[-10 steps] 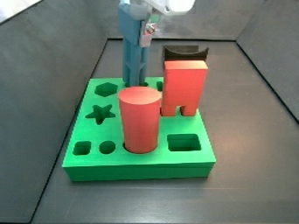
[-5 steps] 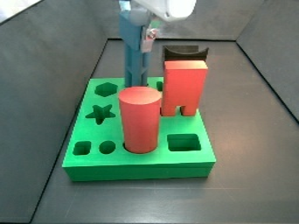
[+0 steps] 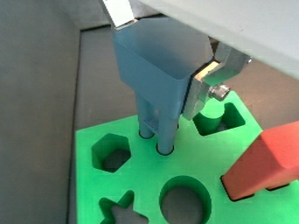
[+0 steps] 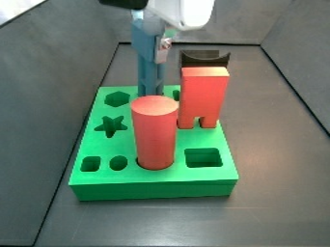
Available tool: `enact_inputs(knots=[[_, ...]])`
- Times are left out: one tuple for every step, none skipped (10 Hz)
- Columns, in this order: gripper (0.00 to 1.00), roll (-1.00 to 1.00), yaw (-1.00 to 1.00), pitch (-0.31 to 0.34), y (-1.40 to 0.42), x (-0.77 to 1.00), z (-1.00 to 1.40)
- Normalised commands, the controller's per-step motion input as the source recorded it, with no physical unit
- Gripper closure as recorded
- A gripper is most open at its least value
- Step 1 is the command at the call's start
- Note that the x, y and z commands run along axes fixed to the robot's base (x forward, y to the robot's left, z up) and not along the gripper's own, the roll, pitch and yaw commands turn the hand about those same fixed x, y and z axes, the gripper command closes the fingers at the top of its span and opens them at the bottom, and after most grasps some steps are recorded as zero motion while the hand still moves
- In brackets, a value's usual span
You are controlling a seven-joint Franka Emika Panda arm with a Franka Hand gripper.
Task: Pick up the 3 prong object. Move up. Place the 3 prong object on the fixture. Regrasp the 3 prong object. Move to above the board. Insert the 3 prong object.
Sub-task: Insert the 3 prong object.
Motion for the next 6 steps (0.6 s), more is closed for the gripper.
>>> enact_inputs(knots=[[1.00, -0.40, -0.16, 0.000, 0.39, 0.07, -0.37], [1.00, -0.33, -0.21, 0.023, 0.51, 0.15, -0.50], [1.00, -0.24, -0.26, 0.060, 0.53, 0.25, -0.66], [1.00, -0.14, -0.23, 0.063, 0.63, 0.32, -0.85], [1.00, -0.14, -0.24, 0.051, 0.63, 0.32, -0.87], [1.00, -0.20, -0.24, 0.034, 0.51, 0.33, -0.74]])
